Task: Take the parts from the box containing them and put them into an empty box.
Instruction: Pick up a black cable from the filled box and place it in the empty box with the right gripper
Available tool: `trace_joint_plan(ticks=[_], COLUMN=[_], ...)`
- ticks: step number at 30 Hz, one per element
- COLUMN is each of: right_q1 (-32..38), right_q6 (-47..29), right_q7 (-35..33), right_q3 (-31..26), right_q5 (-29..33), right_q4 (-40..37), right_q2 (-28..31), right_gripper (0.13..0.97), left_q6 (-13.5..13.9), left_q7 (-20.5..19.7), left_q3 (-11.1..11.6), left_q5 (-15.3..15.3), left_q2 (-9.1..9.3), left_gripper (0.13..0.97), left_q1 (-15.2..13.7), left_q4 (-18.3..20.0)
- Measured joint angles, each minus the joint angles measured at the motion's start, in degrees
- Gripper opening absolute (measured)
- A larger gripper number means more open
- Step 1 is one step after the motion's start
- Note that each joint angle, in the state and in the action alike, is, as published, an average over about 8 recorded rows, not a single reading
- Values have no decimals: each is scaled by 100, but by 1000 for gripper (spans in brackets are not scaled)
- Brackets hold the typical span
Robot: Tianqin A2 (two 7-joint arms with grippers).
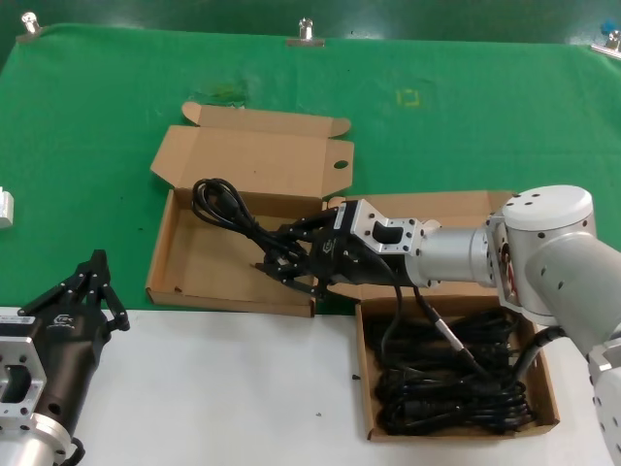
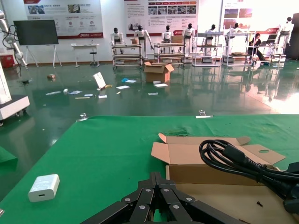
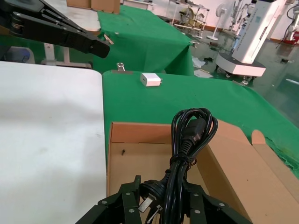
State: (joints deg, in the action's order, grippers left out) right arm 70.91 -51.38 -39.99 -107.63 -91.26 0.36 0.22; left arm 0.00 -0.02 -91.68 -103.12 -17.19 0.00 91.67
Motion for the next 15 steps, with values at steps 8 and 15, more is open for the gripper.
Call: trace_joint_plan(ticks=[8, 15], right_q1=[-37, -57], right_q6=[48, 83], right_q7=[-22, -42], right_q3=[13, -8], right_q5=[-36, -95], right_q4=[8, 26], right_q2=[-17, -21], right_gripper=[307, 307], left_q6=[0, 0], left_q7=[0, 0], left_q3=[0, 0], left_q5=[0, 0], left_q2=[0, 0], left_gripper=[139, 139], left_q1=[0, 0], left_q4=[0, 0])
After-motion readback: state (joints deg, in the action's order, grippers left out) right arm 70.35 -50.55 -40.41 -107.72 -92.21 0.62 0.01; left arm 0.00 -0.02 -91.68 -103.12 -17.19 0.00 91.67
